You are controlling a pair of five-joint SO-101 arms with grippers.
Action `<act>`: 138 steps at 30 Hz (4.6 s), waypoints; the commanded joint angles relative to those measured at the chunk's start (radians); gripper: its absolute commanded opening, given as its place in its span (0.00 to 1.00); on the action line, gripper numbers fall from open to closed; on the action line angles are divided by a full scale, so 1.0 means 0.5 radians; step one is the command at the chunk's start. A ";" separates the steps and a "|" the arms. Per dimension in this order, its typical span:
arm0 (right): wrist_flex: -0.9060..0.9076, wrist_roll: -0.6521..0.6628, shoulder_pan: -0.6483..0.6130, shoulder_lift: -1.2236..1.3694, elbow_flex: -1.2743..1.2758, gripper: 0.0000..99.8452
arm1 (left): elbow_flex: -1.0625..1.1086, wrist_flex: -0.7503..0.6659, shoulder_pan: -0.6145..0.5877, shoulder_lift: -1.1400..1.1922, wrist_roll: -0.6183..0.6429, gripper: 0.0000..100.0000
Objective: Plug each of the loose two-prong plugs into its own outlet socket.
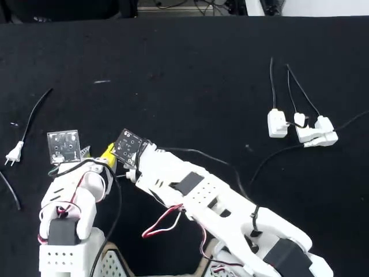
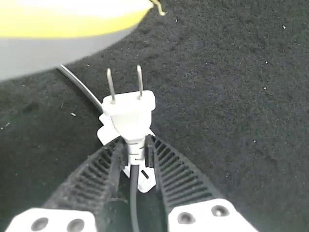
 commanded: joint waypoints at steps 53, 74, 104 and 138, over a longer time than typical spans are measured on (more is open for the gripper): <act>0.009 -0.227 -0.015 -0.962 0.370 0.01 | 0.091 0.028 0.324 -0.021 -0.298 0.19; 0.028 -0.227 -0.015 -0.962 0.327 0.01 | 0.097 0.028 0.330 -0.025 -0.288 0.19; 0.028 -0.227 -0.015 -0.962 0.327 0.01 | 0.238 -0.184 0.318 -0.025 -0.279 0.19; 1.267 0.316 0.172 -0.944 -0.351 0.01 | 0.121 -0.040 0.308 -0.018 -0.292 0.19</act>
